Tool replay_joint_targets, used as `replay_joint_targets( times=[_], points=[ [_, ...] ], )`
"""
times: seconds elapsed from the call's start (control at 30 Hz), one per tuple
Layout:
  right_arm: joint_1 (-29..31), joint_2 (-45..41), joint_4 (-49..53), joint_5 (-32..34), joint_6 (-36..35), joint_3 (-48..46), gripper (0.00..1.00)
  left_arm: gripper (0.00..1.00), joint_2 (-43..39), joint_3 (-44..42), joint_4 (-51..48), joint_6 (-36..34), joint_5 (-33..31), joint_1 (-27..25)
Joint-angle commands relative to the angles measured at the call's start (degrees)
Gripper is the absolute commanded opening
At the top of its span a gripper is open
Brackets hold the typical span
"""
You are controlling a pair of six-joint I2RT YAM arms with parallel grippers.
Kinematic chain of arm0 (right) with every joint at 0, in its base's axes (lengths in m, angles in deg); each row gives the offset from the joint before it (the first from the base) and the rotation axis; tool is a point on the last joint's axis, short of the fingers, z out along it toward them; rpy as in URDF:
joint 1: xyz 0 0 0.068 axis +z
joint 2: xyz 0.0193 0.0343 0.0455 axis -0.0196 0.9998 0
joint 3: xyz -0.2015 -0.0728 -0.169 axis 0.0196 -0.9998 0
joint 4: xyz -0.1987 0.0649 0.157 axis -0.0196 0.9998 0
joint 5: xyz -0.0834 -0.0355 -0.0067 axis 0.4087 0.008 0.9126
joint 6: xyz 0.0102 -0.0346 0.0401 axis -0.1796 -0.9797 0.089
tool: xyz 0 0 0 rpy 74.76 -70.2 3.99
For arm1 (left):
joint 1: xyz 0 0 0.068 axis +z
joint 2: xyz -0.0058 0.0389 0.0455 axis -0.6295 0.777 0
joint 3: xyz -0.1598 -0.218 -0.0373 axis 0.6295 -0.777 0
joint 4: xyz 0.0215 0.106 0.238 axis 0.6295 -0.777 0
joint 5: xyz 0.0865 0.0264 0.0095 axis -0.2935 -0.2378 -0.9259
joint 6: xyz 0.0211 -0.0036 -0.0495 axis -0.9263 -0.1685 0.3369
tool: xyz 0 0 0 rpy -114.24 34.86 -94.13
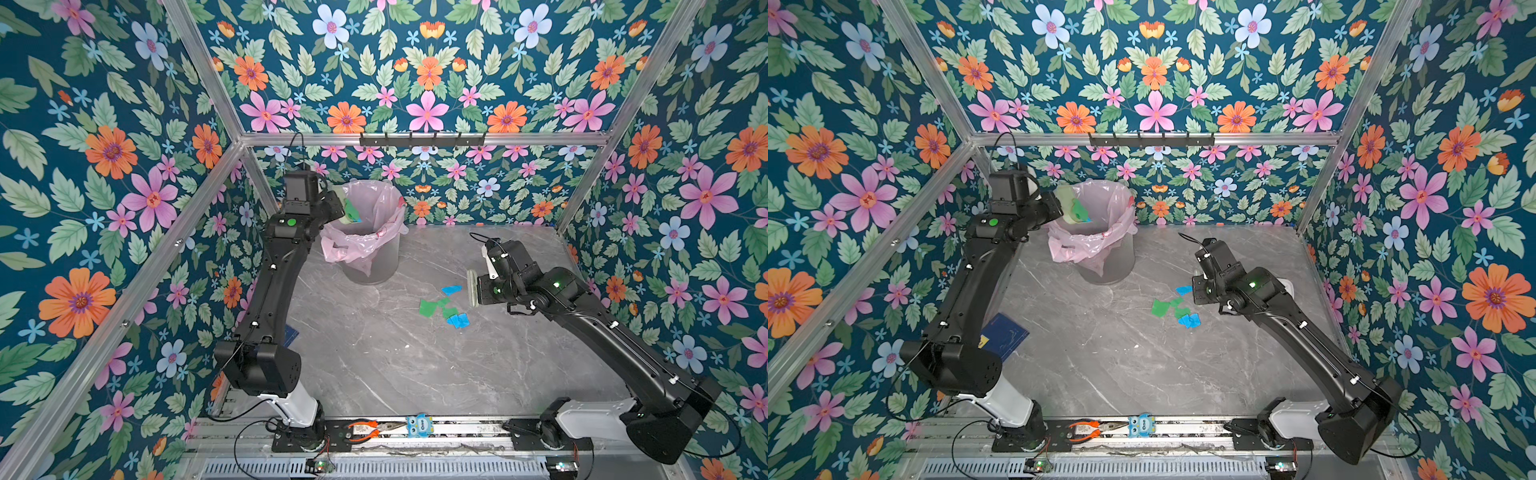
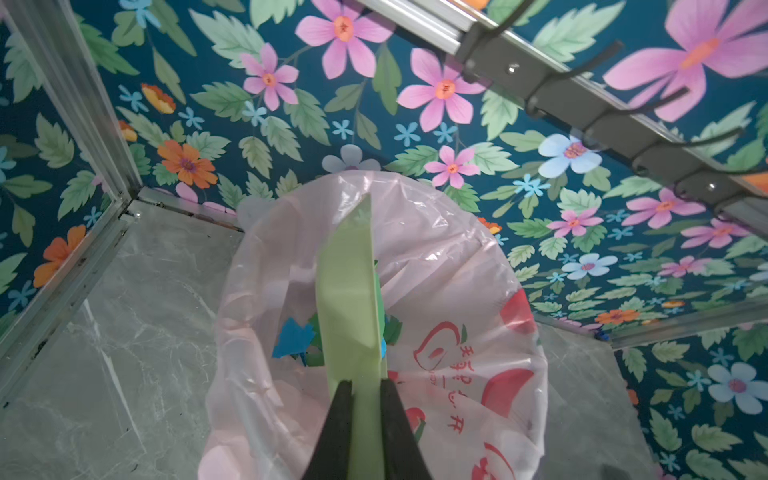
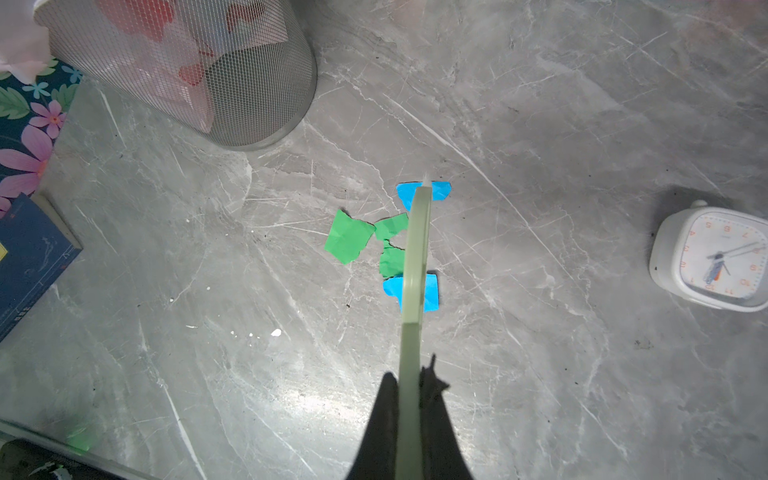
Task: Sweep away the paper scraps from the table
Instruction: 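Carry the dustpan over the wastebasket with the left gripper and tip it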
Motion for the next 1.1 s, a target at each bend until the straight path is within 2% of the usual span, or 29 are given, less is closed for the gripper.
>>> replay_joint_targets(
  times=[0.0,0.13,0.37,0.63,0.73,0.83,1.07],
  points=[
    [0.0,-0.2,-1.6,0.1,-0.4,-0.3,0.0,0.0,1.5,3.1,-4.1,-4.5,-8.0,-1.7],
    [0.0,-0.6,-1.6,0.3,-0.6,-0.4,0.0,0.0,3.5,7.1,-6.8,-6.8,-11.7,-3.8],
    [-0.2,-0.8,-1.8,0.5,-1.0,-0.5,0.0,0.0,4.7,11.3,-8.1,-7.8,-12.4,-4.5],
    [-0.5,-0.7,-2.4,0.8,-1.8,-0.7,0.0,0.0,5.2,24.4,-12.7,-10.9,-12.3,-6.8],
    [-0.5,-0.2,-1.9,1.5,-2.3,0.2,0.0,0.0,1.9,23.7,-12.0,-10.9,-11.9,-8.1],
    [-0.6,-0.2,-1.6,2.1,-2.6,0.7,0.0,0.0,-3.1,19.5,-8.7,-9.9,-9.4,-9.6],
    [-0.7,0.3,0.1,3.7,-3.0,2.6,0.0,0.0,-13.8,7.4,-0.2,-4.7,5.8,-10.6]
  ],
)
